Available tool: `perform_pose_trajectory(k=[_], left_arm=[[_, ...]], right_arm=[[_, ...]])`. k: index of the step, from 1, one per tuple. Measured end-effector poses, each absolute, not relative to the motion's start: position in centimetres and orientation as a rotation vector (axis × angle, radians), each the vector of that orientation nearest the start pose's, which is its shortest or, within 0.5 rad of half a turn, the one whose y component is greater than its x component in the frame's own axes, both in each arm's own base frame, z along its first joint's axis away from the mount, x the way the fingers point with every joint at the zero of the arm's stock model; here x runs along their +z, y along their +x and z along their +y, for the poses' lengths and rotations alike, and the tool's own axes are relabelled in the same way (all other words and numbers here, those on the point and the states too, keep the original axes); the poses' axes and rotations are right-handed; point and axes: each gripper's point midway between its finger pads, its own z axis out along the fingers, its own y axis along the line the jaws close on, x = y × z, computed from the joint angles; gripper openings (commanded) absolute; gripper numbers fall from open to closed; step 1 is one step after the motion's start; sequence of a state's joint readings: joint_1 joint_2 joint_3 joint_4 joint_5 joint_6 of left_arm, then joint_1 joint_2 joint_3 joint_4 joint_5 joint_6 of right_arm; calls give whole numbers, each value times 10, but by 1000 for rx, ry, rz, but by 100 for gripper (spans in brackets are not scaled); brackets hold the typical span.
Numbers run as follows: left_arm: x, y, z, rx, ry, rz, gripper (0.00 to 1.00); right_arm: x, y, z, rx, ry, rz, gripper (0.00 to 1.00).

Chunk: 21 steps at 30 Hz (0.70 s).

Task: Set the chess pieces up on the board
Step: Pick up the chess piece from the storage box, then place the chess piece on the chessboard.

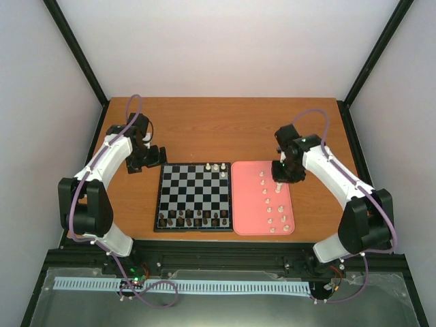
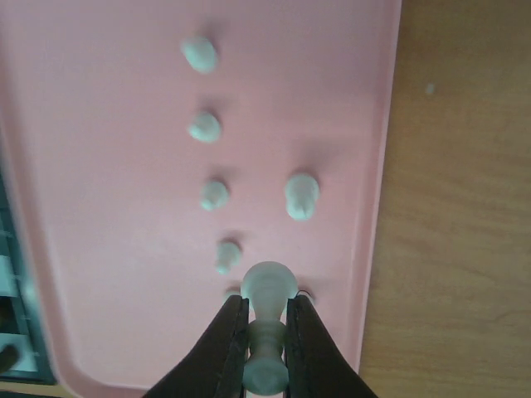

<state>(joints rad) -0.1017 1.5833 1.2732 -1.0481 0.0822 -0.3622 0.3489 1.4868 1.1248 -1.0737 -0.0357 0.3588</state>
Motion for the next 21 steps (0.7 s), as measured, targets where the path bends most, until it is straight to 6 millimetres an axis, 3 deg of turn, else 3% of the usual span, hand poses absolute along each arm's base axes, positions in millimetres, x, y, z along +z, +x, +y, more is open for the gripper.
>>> perform_pose_trajectory(k=[4,8,10,14,18,21], left_arm=[[123,327,-48,-195,-368,2916,100],[124,327,-49,-209,-366,2916,100],[124,327,-50,-217,-365,2918,100],[124,327,-51,-220,-365,2920,100],[125,327,-51,-225,-365,2918,100],[126,328,-52,-232,-363,2916,100]], right_arm=[[151,289,114,179,-22,2931,4],[192,336,139,238,-98,2846,4],[200,362,155,246,-149,2815,4],[197,414,198,282,-264,2769,4],[183,444,240,322,-373,2751,4],[175,455,280,390,-463,2720,4]])
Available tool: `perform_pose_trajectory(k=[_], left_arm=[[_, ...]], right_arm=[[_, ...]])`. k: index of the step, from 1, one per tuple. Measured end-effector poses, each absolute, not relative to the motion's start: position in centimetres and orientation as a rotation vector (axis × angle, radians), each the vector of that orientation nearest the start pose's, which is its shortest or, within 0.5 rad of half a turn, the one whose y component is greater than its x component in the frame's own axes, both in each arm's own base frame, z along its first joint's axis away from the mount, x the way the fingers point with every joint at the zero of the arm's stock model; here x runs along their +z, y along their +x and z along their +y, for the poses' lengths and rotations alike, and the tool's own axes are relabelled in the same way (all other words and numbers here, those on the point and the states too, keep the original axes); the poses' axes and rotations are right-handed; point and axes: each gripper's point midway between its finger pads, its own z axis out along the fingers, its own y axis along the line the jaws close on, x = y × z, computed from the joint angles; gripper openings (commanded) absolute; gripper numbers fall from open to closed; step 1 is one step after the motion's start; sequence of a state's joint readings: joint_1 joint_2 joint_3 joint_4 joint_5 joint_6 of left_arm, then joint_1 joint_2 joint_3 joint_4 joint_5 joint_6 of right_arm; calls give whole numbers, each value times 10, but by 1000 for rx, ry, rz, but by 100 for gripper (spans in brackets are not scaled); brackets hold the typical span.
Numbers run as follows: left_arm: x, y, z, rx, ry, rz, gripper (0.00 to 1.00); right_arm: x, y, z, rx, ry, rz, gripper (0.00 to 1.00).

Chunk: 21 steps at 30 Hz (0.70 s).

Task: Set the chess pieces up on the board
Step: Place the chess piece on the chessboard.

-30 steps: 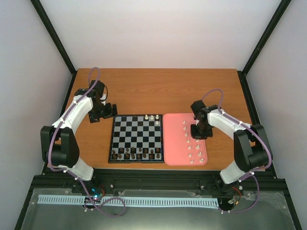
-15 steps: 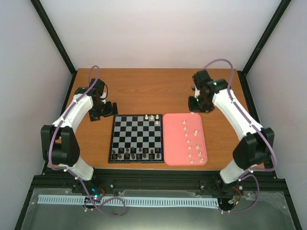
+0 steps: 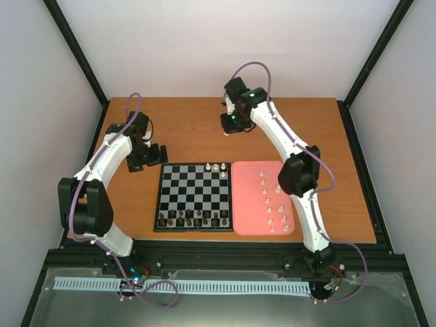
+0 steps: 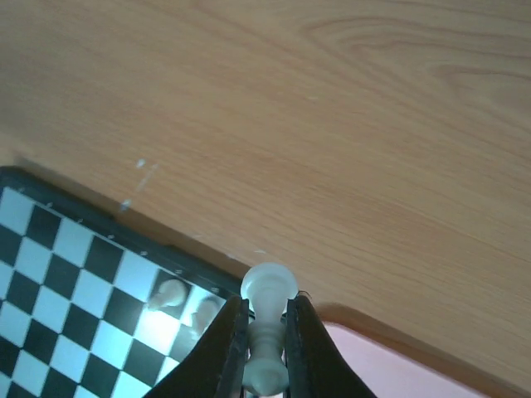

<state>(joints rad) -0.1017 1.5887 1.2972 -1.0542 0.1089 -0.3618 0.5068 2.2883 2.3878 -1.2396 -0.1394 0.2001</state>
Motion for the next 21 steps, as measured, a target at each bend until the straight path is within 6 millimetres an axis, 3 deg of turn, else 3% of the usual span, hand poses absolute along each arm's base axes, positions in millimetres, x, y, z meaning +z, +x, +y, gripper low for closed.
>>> perform_pose_trajectory(k=[10,16,21], left_arm=[[126,328,-53,-242,-362,2916,100],[125,327,-54,-248,-362,2916,100],[123,324,-54,-247,-363,2922,100]], right_arm=[[145,413,363,571,-743,2728,4],[132,391,386,588,-854,2735,4],[120,384,396,583,-902,2736,4]])
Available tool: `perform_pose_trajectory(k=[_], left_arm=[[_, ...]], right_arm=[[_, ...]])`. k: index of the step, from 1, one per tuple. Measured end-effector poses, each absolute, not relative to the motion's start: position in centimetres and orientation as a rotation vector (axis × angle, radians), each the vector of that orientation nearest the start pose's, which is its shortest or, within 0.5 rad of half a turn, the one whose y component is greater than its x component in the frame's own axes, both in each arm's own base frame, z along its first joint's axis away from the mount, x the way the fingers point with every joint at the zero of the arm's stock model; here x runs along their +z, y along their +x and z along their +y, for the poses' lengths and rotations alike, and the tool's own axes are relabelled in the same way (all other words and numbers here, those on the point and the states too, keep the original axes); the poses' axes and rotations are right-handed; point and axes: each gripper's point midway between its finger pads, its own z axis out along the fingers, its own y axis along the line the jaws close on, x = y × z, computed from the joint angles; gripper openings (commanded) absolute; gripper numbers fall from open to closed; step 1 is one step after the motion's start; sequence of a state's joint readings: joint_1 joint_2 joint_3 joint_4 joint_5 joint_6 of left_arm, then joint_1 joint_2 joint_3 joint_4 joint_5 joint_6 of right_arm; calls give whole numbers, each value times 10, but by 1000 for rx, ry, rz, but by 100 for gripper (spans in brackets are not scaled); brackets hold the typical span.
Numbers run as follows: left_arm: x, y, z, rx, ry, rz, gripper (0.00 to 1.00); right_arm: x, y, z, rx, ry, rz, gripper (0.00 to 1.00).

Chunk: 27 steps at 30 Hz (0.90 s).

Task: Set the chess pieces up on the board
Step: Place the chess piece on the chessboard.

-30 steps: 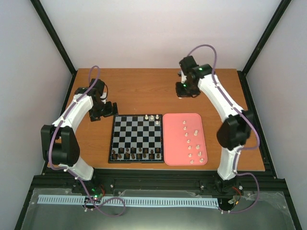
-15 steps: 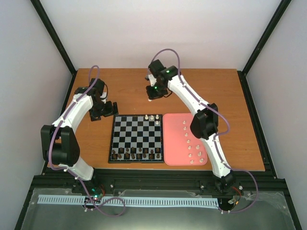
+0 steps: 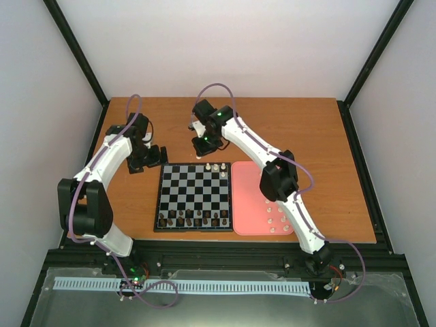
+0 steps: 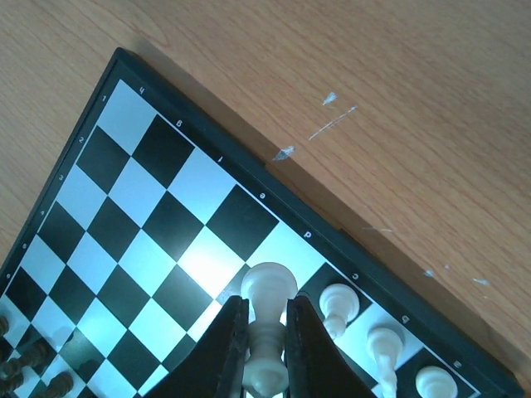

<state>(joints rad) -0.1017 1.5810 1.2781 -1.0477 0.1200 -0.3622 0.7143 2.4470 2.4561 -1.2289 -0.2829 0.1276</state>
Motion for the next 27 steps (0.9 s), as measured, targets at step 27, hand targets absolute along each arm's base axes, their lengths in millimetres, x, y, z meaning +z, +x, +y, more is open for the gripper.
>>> perform_pose_trajectory(k=[27], left_arm=[[124,321,-53,-247,-363,2920,100]], right_arm=[[87,373,414,474,-1016,2726,5]])
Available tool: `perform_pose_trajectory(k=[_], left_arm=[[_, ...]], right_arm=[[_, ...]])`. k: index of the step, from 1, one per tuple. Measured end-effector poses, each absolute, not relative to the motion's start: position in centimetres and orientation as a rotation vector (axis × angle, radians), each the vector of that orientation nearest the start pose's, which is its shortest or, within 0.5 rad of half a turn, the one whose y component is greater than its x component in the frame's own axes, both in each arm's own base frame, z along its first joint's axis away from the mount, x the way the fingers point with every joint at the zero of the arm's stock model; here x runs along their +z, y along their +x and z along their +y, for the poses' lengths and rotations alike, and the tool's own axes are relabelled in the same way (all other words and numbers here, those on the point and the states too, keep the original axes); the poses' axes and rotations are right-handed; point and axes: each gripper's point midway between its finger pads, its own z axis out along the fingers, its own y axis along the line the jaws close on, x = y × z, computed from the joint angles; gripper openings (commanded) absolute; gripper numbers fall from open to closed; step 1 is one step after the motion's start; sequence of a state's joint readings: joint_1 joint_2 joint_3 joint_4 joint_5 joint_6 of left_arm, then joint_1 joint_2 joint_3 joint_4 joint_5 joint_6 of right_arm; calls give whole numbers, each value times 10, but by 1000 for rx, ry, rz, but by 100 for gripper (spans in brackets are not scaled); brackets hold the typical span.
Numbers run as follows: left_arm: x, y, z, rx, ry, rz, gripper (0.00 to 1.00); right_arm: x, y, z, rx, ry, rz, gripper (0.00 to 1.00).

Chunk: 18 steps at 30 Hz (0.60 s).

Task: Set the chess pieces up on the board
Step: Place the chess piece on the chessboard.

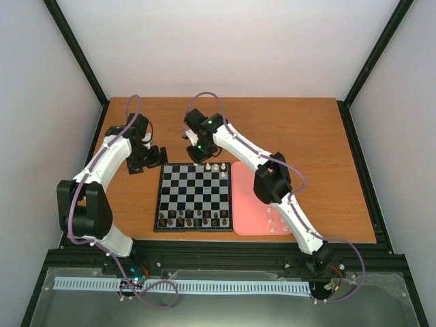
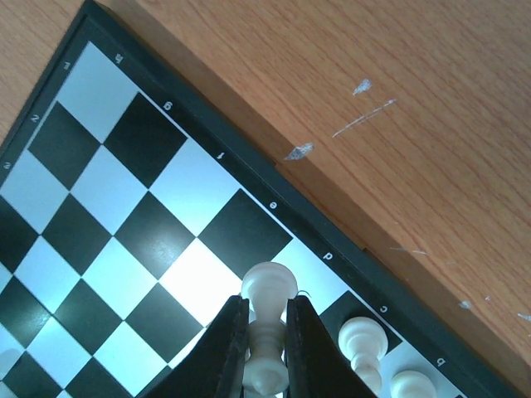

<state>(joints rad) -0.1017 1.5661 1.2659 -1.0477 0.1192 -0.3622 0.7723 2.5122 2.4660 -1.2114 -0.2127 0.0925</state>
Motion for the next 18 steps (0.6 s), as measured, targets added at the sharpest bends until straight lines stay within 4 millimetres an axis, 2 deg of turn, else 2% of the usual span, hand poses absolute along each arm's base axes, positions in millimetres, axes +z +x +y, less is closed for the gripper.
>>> perform_pose_trajectory(k=[8,18], left_arm=[[123,321,-53,-245,-363,2922,100],[119,321,-53,-243,-366,2934,100]], right_arm=[[64,374,410,422,-1022,2763,5],[61,376,407,393,-1019,2765,9]])
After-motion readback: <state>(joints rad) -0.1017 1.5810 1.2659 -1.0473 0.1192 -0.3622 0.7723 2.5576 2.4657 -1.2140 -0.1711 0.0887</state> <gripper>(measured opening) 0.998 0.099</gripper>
